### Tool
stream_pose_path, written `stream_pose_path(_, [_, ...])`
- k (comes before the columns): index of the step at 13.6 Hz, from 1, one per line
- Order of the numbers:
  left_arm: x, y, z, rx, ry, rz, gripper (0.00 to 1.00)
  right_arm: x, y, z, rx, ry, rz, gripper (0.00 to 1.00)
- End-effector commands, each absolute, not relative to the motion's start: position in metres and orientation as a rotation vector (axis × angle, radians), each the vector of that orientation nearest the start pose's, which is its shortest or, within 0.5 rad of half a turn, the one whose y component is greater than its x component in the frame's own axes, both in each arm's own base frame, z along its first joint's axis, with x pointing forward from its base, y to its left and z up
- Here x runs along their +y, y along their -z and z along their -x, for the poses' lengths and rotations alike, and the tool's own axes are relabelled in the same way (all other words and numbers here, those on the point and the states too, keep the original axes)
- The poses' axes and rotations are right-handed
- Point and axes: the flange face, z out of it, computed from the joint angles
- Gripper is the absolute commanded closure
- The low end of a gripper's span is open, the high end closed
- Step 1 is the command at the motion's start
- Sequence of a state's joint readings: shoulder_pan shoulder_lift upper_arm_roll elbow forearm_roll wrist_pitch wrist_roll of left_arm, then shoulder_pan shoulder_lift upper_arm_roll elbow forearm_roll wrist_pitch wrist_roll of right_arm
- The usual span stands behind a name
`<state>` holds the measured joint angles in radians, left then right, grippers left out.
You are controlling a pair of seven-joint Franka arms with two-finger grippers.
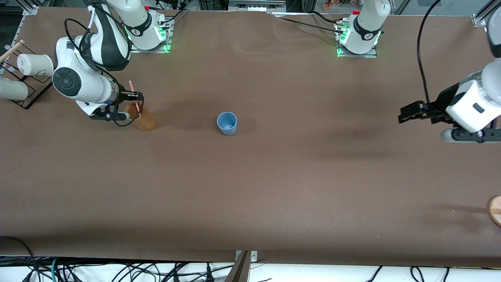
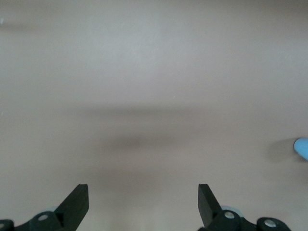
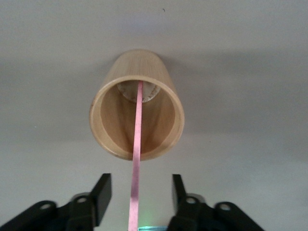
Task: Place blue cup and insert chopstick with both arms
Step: 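Grasp the pink chopstick with the right gripper and lift it out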
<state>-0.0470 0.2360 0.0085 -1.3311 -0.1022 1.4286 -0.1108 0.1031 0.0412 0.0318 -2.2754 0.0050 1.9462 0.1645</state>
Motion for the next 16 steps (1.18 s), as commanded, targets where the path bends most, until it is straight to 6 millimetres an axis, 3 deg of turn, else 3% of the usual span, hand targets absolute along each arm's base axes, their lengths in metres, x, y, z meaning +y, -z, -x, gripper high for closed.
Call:
stream_pose_path(1, [0.0, -0.575, -0.589, -0.162, -0.305, 3.24, 0.0, 0.068, -0.311, -0.463, 0.052, -0.574, 3.136, 0.52])
stream_pose_path(3, [0.011, -0.574, -0.586, -0.193, -0.311, 3.238, 0.0, 0.074, -0.312, -0.462, 0.038, -0.581, 3.139, 0.72])
stream_pose_path(5, [0.02, -0.573, -0.578, -0.174, -0.296, 3.223, 0.0, 0.081, -0.303, -0.46, 0.006, -0.617, 3.137, 0.78])
stream_pose_path(7, [0.004, -0.575, -0.572, -0.056, -0.236, 3.137, 0.0, 0.085, -0.307, -0.46, -0.013, -0.606, 3.138, 0.95])
stream_pose_path(9, [0.0, -0.573, -0.575, -0.048, -0.245, 3.131, 0.0, 0.086, -0.309, -0.461, -0.001, -0.61, 3.14, 1.0])
stream_pose_path(12, [-0.001, -0.572, -0.578, -0.062, -0.247, 3.143, 0.0, 0.089, -0.346, -0.476, -0.017, -0.656, 3.134, 1.0])
stream_pose_path(16, [-0.014, -0.575, -0.58, -0.031, -0.237, 3.181, 0.0, 0.099, -0.431, -0.503, 0.01, -0.706, 3.117, 1.0])
